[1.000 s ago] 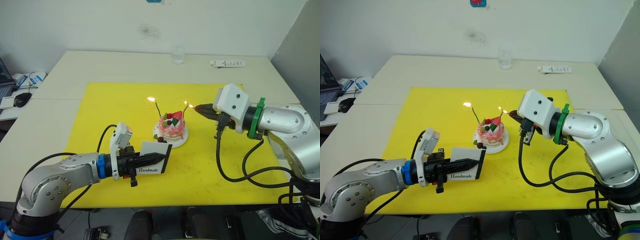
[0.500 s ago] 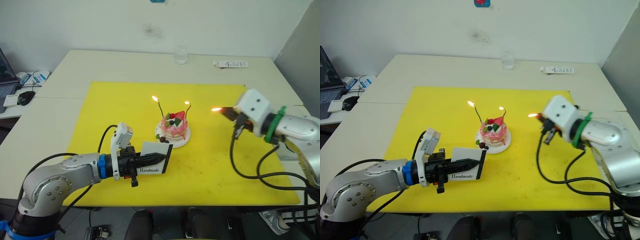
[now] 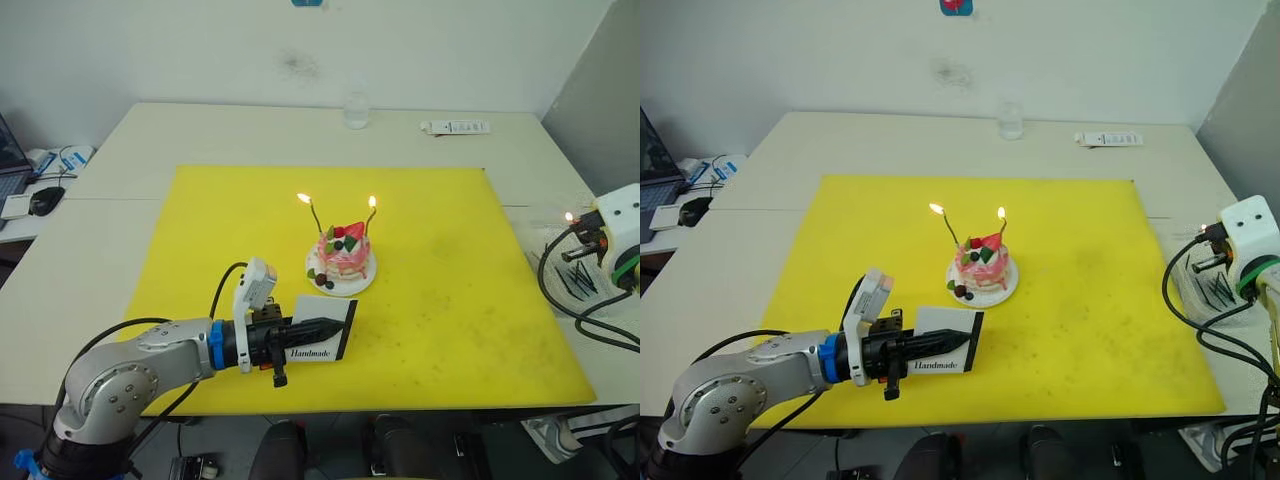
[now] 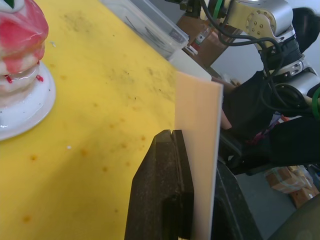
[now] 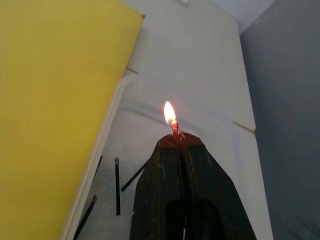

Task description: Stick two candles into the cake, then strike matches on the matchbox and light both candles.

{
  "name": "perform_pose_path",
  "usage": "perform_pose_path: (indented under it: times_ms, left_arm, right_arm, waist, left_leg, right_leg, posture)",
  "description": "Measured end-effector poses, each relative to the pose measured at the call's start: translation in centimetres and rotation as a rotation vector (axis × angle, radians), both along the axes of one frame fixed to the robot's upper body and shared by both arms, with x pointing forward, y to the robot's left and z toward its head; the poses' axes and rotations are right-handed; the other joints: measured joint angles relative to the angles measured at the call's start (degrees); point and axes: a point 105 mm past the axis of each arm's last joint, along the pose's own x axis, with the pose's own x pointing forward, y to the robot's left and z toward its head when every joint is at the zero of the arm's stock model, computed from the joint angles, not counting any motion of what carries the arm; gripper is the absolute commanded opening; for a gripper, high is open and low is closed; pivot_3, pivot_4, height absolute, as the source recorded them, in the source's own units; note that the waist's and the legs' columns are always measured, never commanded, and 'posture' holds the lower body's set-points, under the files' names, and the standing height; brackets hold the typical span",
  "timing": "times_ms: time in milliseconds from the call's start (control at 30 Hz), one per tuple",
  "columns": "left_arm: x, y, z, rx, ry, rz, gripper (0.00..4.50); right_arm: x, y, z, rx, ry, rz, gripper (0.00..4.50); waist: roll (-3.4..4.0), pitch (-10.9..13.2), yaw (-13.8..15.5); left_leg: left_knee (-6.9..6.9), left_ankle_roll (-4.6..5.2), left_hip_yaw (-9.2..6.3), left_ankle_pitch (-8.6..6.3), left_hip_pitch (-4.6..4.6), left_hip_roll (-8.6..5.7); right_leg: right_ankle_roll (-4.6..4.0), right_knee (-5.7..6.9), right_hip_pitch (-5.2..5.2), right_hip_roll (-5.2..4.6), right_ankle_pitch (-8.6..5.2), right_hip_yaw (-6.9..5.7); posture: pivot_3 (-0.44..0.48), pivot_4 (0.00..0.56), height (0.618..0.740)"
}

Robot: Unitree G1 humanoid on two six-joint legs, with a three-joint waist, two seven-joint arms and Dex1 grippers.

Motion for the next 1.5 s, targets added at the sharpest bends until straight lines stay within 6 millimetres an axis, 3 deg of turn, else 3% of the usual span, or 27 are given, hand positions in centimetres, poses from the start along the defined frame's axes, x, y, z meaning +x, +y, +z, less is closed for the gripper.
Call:
perform_pose_path:
  times_ms: [100,200,433,467,767,1000,1133,1167,1300,1500]
  left_arm:
    - [0.1,-0.1,-0.1,-0.003,-0.001,0.009,0.0]
    - [0.1,-0.1,-0.1,-0.004,-0.002,0.017,0.0]
    - [0.5,0.1,-0.4,0.019,-0.006,0.053,0.0]
    - [0.5,0.2,-0.5,0.022,-0.006,0.058,0.0]
    - [1.0,1.1,-1.2,0.048,0.146,0.144,0.0]
    - [2.4,1.3,-2.8,0.133,0.228,0.211,0.0]
    - [2.7,0.8,-3.4,0.169,0.251,0.208,0.0]
    - [2.8,0.7,-3.5,0.188,0.241,0.205,0.59]
    - [3.6,0.5,-3.3,0.264,0.186,0.203,1.75]
    - [2.9,1.3,-2.8,0.336,0.174,0.176,3.77]
  right_arm:
    - [0.0,-0.8,-1.0,0.024,0.023,-0.037,0.68]
    - [0.0,-1.2,-1.4,0.032,0.029,-0.054,1.73]
    - [0.1,-1.1,0.1,0.008,-0.043,-0.045,4.32]
    - [0.1,-0.9,0.5,0.003,-0.059,-0.032,4.45]
    - [-2.3,5.1,4.8,-0.125,-0.105,0.389,4.45]
    - [-7.0,12.3,2.5,0.006,0.114,0.87,4.45]
    - [-8.1,15.0,2.2,0.028,0.163,0.998,4.45]
    - [-8.2,15.8,2.0,0.042,0.173,1.027,4.5]
    - [-8.2,17.6,1.3,0.073,0.185,1.073,4.5]
    - [-8.5,17.8,-0.2,0.102,0.233,1.068,4.5]
  waist:
    - [0.01,0.0,0.0]
    - [0.03,0.0,0.0]
    - [0.05,0.0,0.0]
    - [0.05,0.0,0.0]
    - [0.07,0.0,0.1]
    - [0.07,0.0,0.1]
    - [0.05,0.0,0.1]
    - [0.05,0.0,0.1]
    - [0.05,0.0,0.2]
    - [0.05,0.0,0.2]
  left_leg:
    - [0.0,0.0,-0.01,0.0,0.0,-0.01]
    - [0.01,0.0,0.03,0.0,0.0,-0.02]
    - [0.01,0.0,0.04,0.0,0.0,-0.02]
    - [0.01,0.0,0.04,0.0,0.0,-0.02]
    - [0.0,0.0,-0.05,0.0,0.05,0.04]
    - [0.02,0.0,-0.01,0.0,0.12,0.02]
    - [0.03,0.0,-0.02,0.0,0.15,0.0]
    - [0.03,0.0,-0.03,0.0,0.16,-0.01]
    - [0.03,-0.01,-0.03,0.0,0.13,-0.04]
    - [0.0,-0.01,-0.04,0.0,0.08,-0.02]
  right_leg:
    - [0.0,0.0,0.0,0.06,0.0,0.0]
    - [0.0,0.0,0.0,0.06,0.0,0.03]
    - [0.01,0.0,0.0,0.08,0.0,0.04]
    - [0.01,0.0,0.0,0.08,0.0,0.04]
    - [0.02,0.0,0.08,0.02,0.0,-0.04]
    - [0.04,0.01,0.15,0.0,0.01,-0.01]
    - [0.06,0.02,0.16,0.01,0.03,-0.03]
    - [0.06,0.02,0.16,0.03,0.03,-0.03]
    - [0.07,0.0,0.16,0.08,0.03,-0.03]
    - [0.08,-0.04,0.12,0.04,0.01,-0.03]
  posture:
    - [0.0,0.15,0.74]
    - [0.0,0.15,0.74]
    - [0.0,0.15,0.74]
    - [0.0,0.15,0.74]
    - [0.0,0.15,0.74]
    - [0.0,0.15,0.74]
    - [0.0,0.15,0.74]
    - [0.0,0.15,0.74]
    - [0.0,0.15,0.74]
    - [0.0,0.15,0.74]
